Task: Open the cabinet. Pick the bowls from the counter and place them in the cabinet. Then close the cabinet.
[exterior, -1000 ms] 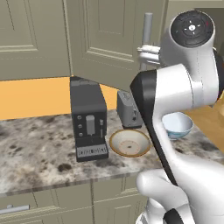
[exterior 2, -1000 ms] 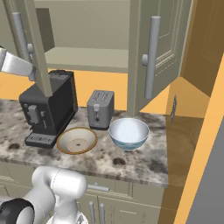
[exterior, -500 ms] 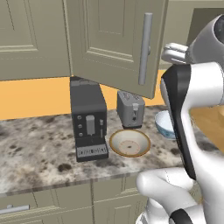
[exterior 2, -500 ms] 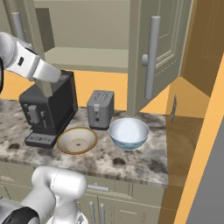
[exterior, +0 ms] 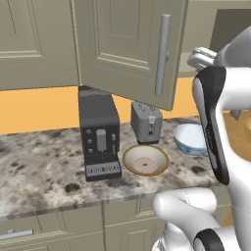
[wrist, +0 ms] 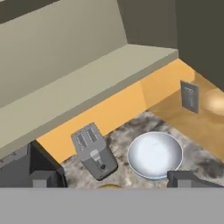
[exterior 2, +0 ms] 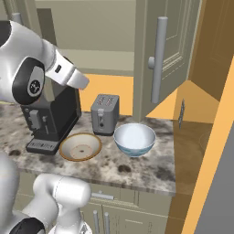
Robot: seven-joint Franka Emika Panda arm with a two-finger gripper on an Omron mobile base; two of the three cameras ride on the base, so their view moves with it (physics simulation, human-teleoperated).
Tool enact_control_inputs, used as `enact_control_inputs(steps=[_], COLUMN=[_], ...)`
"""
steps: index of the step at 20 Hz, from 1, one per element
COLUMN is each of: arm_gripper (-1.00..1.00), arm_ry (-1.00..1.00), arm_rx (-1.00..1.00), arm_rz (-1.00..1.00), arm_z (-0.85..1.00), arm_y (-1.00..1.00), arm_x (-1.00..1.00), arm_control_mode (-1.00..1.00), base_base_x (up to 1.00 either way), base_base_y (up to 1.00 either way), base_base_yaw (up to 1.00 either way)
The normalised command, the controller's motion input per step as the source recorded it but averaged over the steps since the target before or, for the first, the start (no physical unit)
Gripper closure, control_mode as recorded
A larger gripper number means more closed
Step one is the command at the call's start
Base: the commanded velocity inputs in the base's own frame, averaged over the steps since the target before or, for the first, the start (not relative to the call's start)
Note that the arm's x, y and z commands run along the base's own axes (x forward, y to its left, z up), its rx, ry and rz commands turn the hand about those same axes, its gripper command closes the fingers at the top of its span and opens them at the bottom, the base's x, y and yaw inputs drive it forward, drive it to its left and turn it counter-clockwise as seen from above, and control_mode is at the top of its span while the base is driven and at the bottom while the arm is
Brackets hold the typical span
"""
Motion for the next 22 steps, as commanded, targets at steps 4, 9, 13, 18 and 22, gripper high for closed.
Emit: enact_control_inputs(steps=[4, 9, 13, 18, 22], arm_gripper=[-1.00, -1.00, -1.00, -1.00, -1.00], arm_ry=[-0.01, 0.00, 0.00, 0.00, 0.00], arm_rx=[0.16, 0.16, 0.12, 0.07, 0.04], arm_rz=[0.16, 0.24, 0.21, 0.19, 0.18], arm_z=[-0.15, -0.12, -0.06, -0.10, -0.14], arm_y=[0.00, 0.00, 0.00, 0.00, 0.10], arm_x=[0.52, 0.44, 0.38, 0.39, 0.43], arm_control_mode=[-1.00, -1.00, -1.00, -1.00, -1.00], base_base_x=[0.00, 0.00, 0.00, 0.00, 0.00], base_base_y=[0.00, 0.00, 0.00, 0.00, 0.00], base_base_yaw=[0.00, 0.00, 0.00, 0.00, 0.00])
